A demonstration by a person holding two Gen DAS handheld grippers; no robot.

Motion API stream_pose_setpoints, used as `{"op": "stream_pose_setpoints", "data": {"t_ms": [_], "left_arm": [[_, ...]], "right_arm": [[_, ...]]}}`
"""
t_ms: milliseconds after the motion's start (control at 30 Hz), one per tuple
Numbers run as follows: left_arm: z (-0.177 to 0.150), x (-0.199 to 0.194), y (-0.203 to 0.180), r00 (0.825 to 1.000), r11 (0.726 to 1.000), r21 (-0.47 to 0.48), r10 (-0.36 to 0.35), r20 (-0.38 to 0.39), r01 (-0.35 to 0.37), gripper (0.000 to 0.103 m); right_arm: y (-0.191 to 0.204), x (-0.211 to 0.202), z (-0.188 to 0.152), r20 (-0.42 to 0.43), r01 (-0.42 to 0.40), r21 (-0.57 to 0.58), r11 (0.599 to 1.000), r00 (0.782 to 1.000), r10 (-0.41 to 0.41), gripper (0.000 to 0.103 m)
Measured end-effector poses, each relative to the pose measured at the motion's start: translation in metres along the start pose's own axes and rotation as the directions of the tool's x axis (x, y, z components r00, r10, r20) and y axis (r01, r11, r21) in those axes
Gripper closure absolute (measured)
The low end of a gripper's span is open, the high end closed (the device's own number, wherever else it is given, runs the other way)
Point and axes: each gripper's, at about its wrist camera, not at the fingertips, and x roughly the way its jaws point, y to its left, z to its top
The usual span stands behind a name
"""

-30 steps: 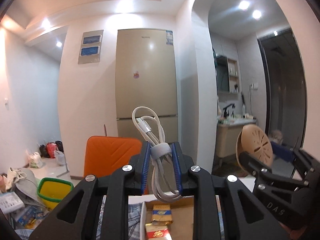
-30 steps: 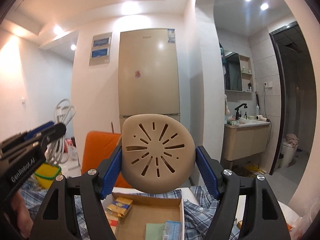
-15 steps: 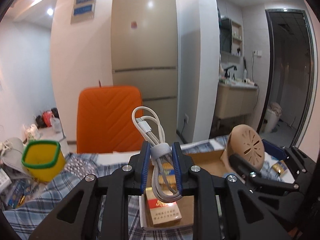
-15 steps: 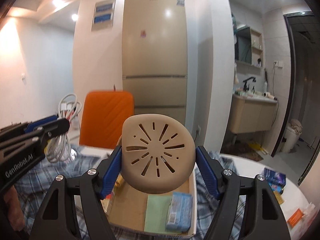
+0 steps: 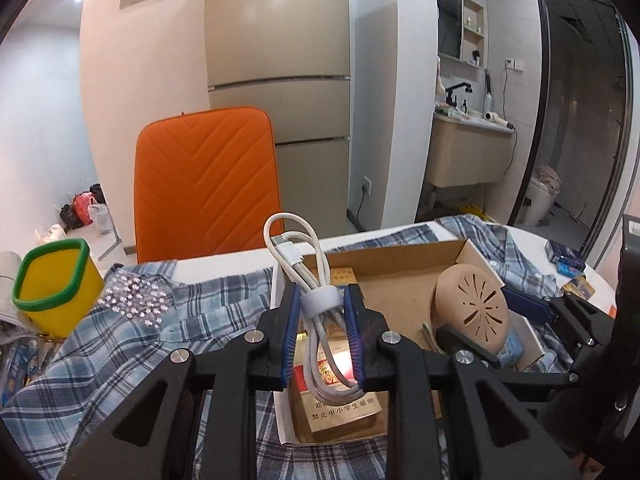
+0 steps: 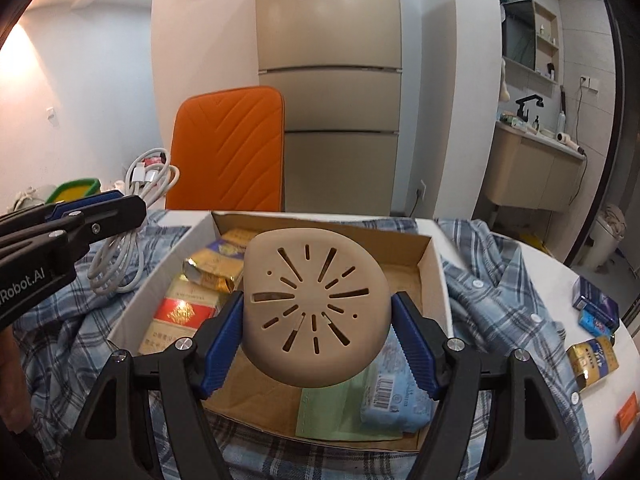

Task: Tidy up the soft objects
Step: 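Lower the cable and pad into the box and open both grippers, then lift both grippers up and away from the box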

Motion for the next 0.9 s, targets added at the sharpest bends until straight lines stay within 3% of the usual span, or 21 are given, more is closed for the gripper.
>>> {"op": "stream_pose_setpoints", "data": {"t_ms": [167,433,467,567,900], "left_arm": [[-0.003,0.008,0.007,1.0,1.0,0.002,-0.007,-0.024,0.007,0.082],[-0.006,0.019,0.007,0.998,1.0,0.011,-0.024,-0.058,0.025,0.082],[-0.007,0.019,0.006,0.998,1.0,0.015,-0.025,-0.061,0.026,0.077],[-0.007,0.016,0.007,0.999,1.0,0.01,-0.014,-0.037,0.014,0.038],[0.001,-0.004,0.011,1.0,1.0,-0.002,0.003,0.027,-0.003,0.037]], "right_arm": [[0.005,0.01,-0.005,-0.036,-0.007,-0.037,0.999,0.999,0.005,0.028],[0.009,0.017,-0.013,-0.094,-0.013,-0.061,0.998,0.996,0.007,0.019],[0.01,0.016,-0.014,-0.093,-0.005,-0.066,0.998,0.996,-0.001,0.019],[0.007,0.011,-0.012,-0.075,0.002,-0.063,0.998,0.997,-0.007,0.019],[-0.002,-0.007,-0.002,-0.02,0.023,-0.04,0.999,1.0,-0.024,0.019]]}}
